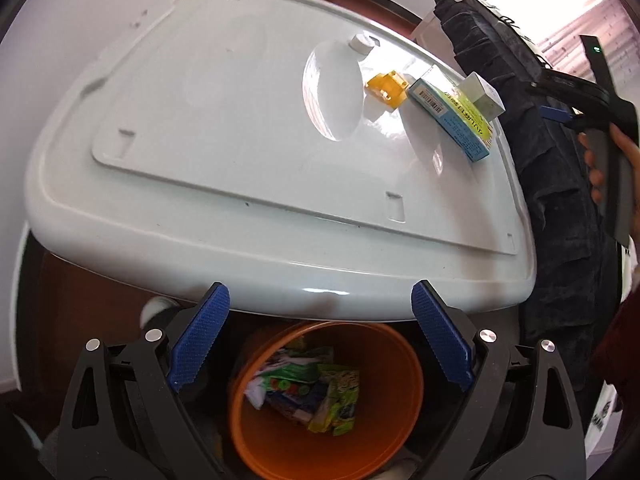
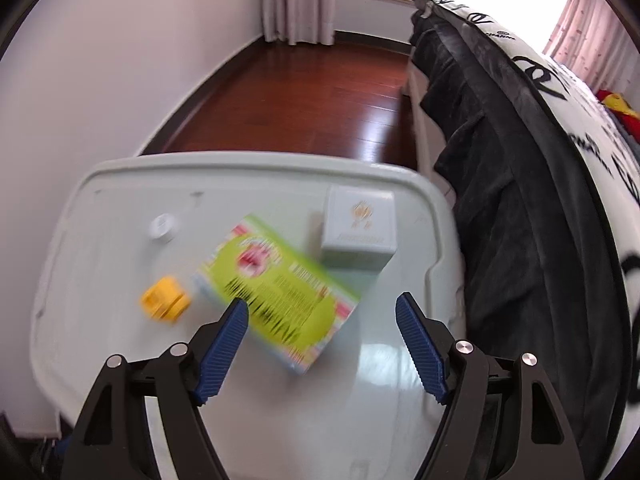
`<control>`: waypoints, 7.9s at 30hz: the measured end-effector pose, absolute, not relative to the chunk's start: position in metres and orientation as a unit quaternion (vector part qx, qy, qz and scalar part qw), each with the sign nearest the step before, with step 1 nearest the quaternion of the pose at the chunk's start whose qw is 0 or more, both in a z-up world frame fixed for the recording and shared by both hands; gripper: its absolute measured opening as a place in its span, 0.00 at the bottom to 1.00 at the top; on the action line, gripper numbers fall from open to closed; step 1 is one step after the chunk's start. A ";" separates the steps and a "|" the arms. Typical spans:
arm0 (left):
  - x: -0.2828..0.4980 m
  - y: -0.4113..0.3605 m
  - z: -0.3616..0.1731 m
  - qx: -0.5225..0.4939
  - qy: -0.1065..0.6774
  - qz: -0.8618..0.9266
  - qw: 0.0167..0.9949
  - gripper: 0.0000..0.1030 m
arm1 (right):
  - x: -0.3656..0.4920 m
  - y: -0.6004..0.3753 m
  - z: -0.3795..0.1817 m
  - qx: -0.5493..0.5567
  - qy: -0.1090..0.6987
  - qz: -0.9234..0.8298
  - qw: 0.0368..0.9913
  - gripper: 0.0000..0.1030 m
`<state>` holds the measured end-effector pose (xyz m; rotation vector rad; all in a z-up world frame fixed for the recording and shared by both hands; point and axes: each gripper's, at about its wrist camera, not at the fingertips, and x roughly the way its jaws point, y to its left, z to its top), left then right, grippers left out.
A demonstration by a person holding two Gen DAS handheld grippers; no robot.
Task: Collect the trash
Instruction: 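Grasp the small white box with the right gripper and lift it, then grasp the yellow toy piece with the left gripper while the right gripper holds the white box, then drop the yellow toy and white box into the wastebasket with both grippers, then grasp the green-yellow medicine box with the right gripper and lift it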
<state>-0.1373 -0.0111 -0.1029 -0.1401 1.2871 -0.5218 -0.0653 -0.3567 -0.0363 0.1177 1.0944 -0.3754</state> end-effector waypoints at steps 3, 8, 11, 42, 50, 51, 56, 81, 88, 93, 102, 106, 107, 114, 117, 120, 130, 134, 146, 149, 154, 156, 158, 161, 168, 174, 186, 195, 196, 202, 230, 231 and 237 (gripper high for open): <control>-0.136 -0.013 -0.107 -0.065 0.599 -0.241 0.760 0.87 | -0.041 -0.375 -0.042 0.048 0.517 -0.201 0.831 0.79; -0.137 -0.015 -0.106 -0.060 0.592 -0.248 0.764 0.87 | -0.001 -0.408 -0.063 0.059 0.533 -0.235 0.810 0.79; -0.136 -0.015 -0.106 -0.059 0.589 -0.247 0.767 0.87 | 0.015 -0.421 -0.078 0.062 0.547 -0.254 0.796 0.80; -0.134 -0.018 -0.107 -0.062 0.586 -0.253 0.768 0.87 | 0.030 -0.442 -0.137 0.150 0.586 -0.243 0.758 0.61; -0.137 -0.019 -0.104 -0.047 0.574 -0.252 0.778 0.87 | 0.016 -0.444 -0.106 0.148 0.563 -0.260 0.771 0.61; -0.137 -0.019 -0.104 -0.045 0.572 -0.252 0.780 0.87 | 0.013 -0.440 -0.098 0.148 0.560 -0.260 0.773 0.61; -0.141 -0.019 -0.099 -0.035 0.559 -0.251 0.789 0.87 | -0.010 -0.424 -0.046 0.139 0.536 -0.248 0.795 0.61; -0.146 -0.050 -0.042 0.016 0.478 -0.269 0.836 0.87 | -0.291 -0.241 0.013 0.135 0.490 -0.092 0.856 0.61; -0.105 -0.099 -0.018 0.066 0.442 -0.286 0.848 0.87 | -0.316 -0.238 -0.021 0.158 0.508 -0.088 0.842 0.61; -0.072 -0.126 -0.028 0.065 0.450 -0.291 0.842 0.87 | -0.319 -0.239 -0.033 0.154 0.518 -0.090 0.836 0.61; -0.022 -0.168 -0.074 0.095 0.478 -0.288 0.824 0.87 | -0.306 -0.244 -0.046 0.154 0.528 -0.079 0.831 0.61; -0.003 -0.179 -0.091 0.102 0.488 -0.285 0.819 0.87 | -0.298 -0.248 -0.050 0.155 0.533 -0.075 0.828 0.61; 0.000 -0.182 -0.094 0.106 0.490 -0.287 0.816 0.87 | -0.297 -0.250 -0.052 0.157 0.534 -0.074 0.828 0.61; 0.007 -0.197 -0.114 0.134 0.491 -0.299 0.807 0.87 | -0.288 -0.256 -0.058 0.163 0.538 -0.072 0.824 0.61; 0.008 -0.203 -0.121 0.145 0.492 -0.304 0.803 0.85 | -0.288 -0.257 -0.060 0.166 0.540 -0.070 0.822 0.61; 0.007 -0.209 -0.126 0.162 0.491 -0.310 0.798 0.78 | -0.288 -0.258 -0.061 0.168 0.541 -0.073 0.821 0.61; 0.007 -0.211 -0.134 0.188 0.473 -0.306 0.805 0.57 | -0.286 -0.261 -0.062 0.171 0.544 -0.077 0.818 0.61; 0.008 -0.207 -0.134 0.188 0.464 -0.300 0.812 0.50 | -0.285 -0.260 -0.063 0.171 0.545 -0.077 0.817 0.61; 0.004 -0.196 -0.131 0.175 0.460 -0.271 0.827 0.48 | -0.287 -0.262 -0.059 0.178 0.536 -0.079 0.822 0.61; 0.003 -0.194 -0.123 0.172 0.453 -0.264 0.834 0.48 | -0.288 -0.262 -0.057 0.178 0.533 -0.079 0.824 0.61; -0.004 -0.179 -0.090 0.155 0.439 -0.244 0.851 0.48 | -0.288 -0.257 -0.049 0.175 0.524 -0.075 0.830 0.61; -0.012 -0.172 -0.074 0.155 0.431 -0.237 0.857 0.48 | -0.288 -0.252 -0.041 0.171 0.517 -0.070 0.836 0.61; -0.028 -0.159 -0.051 0.155 0.423 -0.230 0.862 0.48 | -0.289 -0.245 -0.033 0.165 0.509 -0.062 0.842 0.61; -0.055 -0.134 -0.022 0.138 0.423 -0.224 0.867 0.48 | -0.293 -0.230 -0.016 0.155 0.494 -0.048 0.854 0.61; -0.145 -0.074 0.006 0.121 0.453 -0.242 0.850 0.48 | -0.319 -0.182 0.001 0.148 0.485 -0.009 0.862 0.61; -0.209 -0.031 -0.028 0.092 0.516 -0.242 0.817 0.48 | -0.346 -0.146 -0.030 0.151 0.524 0.006 0.838 0.61; -0.234 -0.024 -0.077 0.100 0.567 -0.229 0.785 0.49 | -0.357 -0.112 -0.092 0.134 0.596 0.015 0.791 0.61; -0.234 -0.027 -0.096 0.100 0.594 -0.213 0.769 0.64 | -0.357 -0.099 -0.117 0.129 0.621 0.023 0.773 0.66; -0.235 -0.028 -0.096 0.100 0.594 -0.213 0.769 0.66 | -0.357 -0.098 -0.118 0.130 0.621 0.024 0.772 0.67; -0.238 -0.030 -0.094 0.104 0.592 -0.211 0.771 0.74 | -0.358 -0.102 -0.114 0.136 0.614 0.023 0.777 0.71; -0.181 -0.014 -0.072 0.054 0.567 -0.226 0.791 0.83 | -0.107 -0.257 -0.008 -0.017 0.565 -0.019 0.825 0.92; -0.177 -0.013 -0.074 0.051 0.568 -0.224 0.790 0.83 | -0.097 -0.260 -0.015 -0.029 0.571 -0.021 0.820 0.92; -0.152 -0.011 -0.089 0.030 0.586 -0.210 0.782 0.83 | -0.038 -0.291 -0.068 -0.065 0.607 -0.030 0.791 0.92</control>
